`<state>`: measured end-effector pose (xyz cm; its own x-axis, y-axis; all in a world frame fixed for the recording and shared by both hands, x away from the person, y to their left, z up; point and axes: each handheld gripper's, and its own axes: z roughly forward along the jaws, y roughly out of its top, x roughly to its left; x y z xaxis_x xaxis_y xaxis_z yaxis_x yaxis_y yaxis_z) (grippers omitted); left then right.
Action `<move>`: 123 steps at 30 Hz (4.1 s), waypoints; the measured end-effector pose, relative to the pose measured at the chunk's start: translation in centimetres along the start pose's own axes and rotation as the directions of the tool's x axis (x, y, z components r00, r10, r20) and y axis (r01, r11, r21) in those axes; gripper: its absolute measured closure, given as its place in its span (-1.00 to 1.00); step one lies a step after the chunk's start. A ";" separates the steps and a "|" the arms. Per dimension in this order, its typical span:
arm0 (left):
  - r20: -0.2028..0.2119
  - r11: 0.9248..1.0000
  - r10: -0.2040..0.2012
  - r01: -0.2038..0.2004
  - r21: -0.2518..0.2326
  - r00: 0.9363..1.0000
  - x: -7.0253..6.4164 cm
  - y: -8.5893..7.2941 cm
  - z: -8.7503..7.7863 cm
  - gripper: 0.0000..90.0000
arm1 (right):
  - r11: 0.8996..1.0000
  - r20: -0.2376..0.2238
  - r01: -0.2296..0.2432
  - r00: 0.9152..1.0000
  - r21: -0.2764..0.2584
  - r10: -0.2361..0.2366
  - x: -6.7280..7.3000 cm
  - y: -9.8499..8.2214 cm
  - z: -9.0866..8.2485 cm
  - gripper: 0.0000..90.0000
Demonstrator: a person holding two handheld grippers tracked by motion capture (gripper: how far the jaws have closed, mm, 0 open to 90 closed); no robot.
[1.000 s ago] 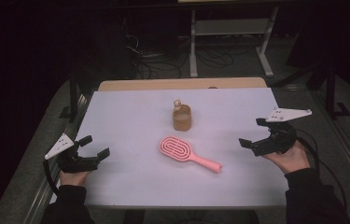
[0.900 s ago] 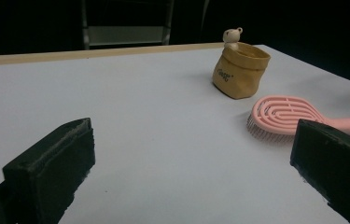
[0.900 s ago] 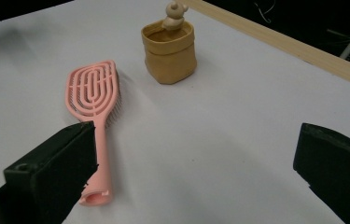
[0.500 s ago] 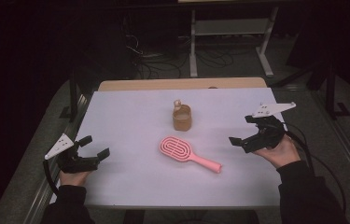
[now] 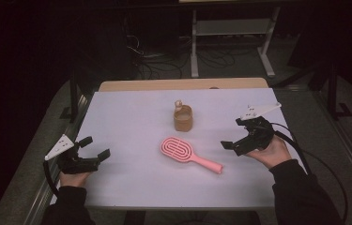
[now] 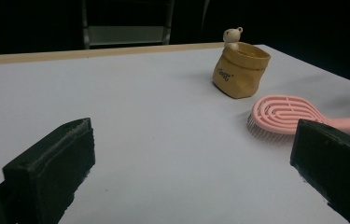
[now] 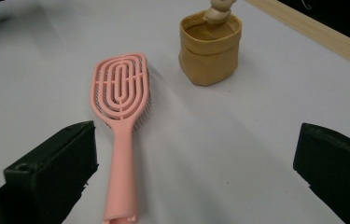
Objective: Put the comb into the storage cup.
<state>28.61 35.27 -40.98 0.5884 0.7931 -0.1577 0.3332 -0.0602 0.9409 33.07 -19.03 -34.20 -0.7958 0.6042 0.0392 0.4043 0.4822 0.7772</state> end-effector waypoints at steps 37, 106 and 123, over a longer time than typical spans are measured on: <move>0.011 1.000 0.004 -0.005 0.005 1.000 0.0 0.0 0.1 -1.00 | 0.984 -0.123 0.038 0.992 0.174 -0.016 2.1 -0.7 6.7 -1.00; 0.022 1.000 0.009 -0.009 0.018 1.000 0.1 -0.1 0.2 -1.00 | 0.892 -0.213 0.165 0.974 0.421 -0.080 4.8 0.4 13.9 0.47; 0.024 1.000 0.008 -0.009 0.021 1.000 0.0 -0.2 0.2 -1.00 | 0.888 -0.227 0.176 0.970 0.425 -0.083 4.7 0.5 13.7 0.53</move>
<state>28.70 35.20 -41.18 0.6085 0.7778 -0.1570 0.3431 -0.0795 0.9359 35.71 -7.32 -42.22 -0.9083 0.4021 0.1157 0.4107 0.8038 0.4304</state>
